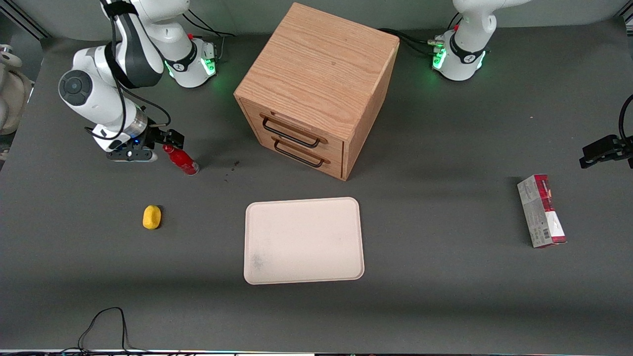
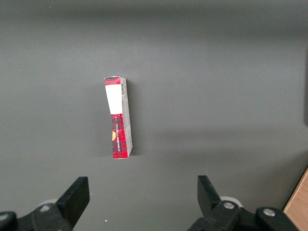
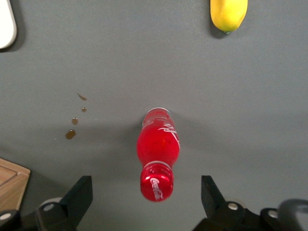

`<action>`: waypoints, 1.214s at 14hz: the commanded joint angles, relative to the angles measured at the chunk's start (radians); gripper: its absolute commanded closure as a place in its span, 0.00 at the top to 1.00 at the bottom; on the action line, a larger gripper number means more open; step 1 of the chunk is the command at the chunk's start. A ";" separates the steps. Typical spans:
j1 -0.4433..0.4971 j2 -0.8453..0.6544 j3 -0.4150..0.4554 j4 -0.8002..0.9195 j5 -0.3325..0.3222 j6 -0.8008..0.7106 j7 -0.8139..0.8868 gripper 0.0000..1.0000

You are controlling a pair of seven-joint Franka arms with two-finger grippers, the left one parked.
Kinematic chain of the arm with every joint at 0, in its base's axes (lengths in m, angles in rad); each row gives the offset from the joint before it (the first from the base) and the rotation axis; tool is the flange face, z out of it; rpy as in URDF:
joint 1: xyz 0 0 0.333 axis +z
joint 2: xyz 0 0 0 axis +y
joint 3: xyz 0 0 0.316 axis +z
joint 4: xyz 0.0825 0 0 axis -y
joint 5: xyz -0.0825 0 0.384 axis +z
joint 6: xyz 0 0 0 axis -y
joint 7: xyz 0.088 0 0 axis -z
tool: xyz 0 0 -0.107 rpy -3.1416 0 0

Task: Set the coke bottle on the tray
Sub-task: 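Close the right gripper on the bottle's cap end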

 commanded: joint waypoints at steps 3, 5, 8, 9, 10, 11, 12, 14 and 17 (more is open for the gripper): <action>0.000 0.012 -0.004 -0.035 -0.012 0.050 -0.025 1.00; 0.000 0.026 -0.004 -0.038 -0.015 0.071 -0.030 1.00; 0.000 0.030 -0.004 -0.042 -0.027 0.076 -0.034 1.00; 0.000 0.030 -0.006 -0.044 -0.027 0.076 -0.034 0.99; 0.000 0.030 -0.006 -0.047 -0.029 0.076 -0.034 0.96; 0.000 0.030 -0.004 -0.052 -0.030 0.076 -0.036 0.90; 0.000 0.029 -0.004 -0.053 -0.043 0.076 -0.036 0.73; -0.001 0.027 -0.004 -0.055 -0.053 0.074 -0.036 0.32; -0.001 0.027 -0.006 -0.055 -0.053 0.073 -0.048 0.00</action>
